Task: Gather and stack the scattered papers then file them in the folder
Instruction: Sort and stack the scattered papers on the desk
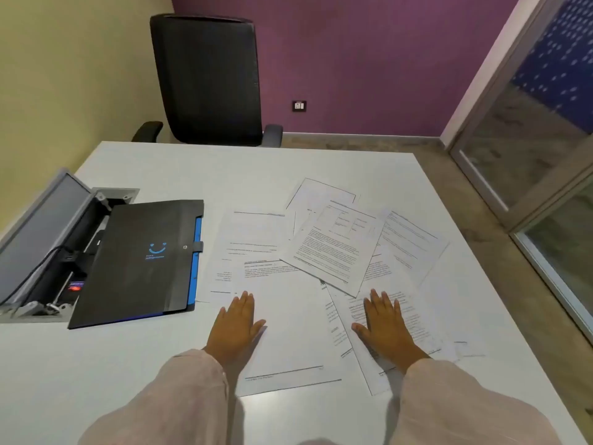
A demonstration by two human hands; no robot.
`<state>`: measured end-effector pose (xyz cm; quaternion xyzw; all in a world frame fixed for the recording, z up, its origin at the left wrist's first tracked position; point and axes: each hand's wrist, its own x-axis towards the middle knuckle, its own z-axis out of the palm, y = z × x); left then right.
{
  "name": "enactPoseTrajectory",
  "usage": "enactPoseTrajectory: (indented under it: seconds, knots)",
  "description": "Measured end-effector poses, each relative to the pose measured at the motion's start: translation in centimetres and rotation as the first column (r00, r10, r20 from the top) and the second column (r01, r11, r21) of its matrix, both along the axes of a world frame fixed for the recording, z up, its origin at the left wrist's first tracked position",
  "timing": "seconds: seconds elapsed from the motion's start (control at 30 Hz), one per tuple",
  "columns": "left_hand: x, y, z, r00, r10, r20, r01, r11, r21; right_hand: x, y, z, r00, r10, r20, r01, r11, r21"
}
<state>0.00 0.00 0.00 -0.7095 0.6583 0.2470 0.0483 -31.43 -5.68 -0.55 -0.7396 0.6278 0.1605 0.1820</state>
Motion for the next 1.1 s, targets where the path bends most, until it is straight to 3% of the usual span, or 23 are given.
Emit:
enactPoseTrajectory:
  seconds: [0.3, 0.53, 0.67, 0.8, 0.97, 1.1]
  knots:
    - [0.7, 0.4, -1.1, 0.997, -0.063, 0.051, 0.061, 0.997, 0.042, -0.8, -0.1, -0.4, 0.999, -0.032, -0.020, 0.032, 0.999, 0.005]
    - [0.5, 0.5, -1.2, 0.994, -0.070, 0.084, 0.065, 0.996, 0.067, -1.0, -0.8, 0.8, 0.999, -0.034, 0.007, 0.034, 0.995, 0.094]
    - [0.1, 0.4, -1.0, 0.994, 0.096, -0.049, -0.098, 0.994, -0.037, 0.0, -1.8, 1.6, 0.958, -0.183, 0.220, 0.176, 0.983, 0.051]
    - [0.1, -0.1, -0.3, 0.926, 0.303, -0.225, -0.334, 0.935, -0.119, 1.5, -1.6, 1.9, 0.833, -0.323, 0.449, 0.327, 0.942, 0.071]
    - [-0.6, -0.6, 0.8, 0.777, 0.492, -0.392, -0.567, 0.818, -0.098, 3.6, -0.7, 1.8, 0.768, -0.356, 0.533, 0.408, 0.913, 0.021]
    - [-0.9, -0.6, 1.1, 0.671, 0.559, -0.487, -0.643, 0.766, -0.008, 5.2, 0.3, 1.2, 0.706, -0.404, 0.582, 0.411, 0.903, 0.128]
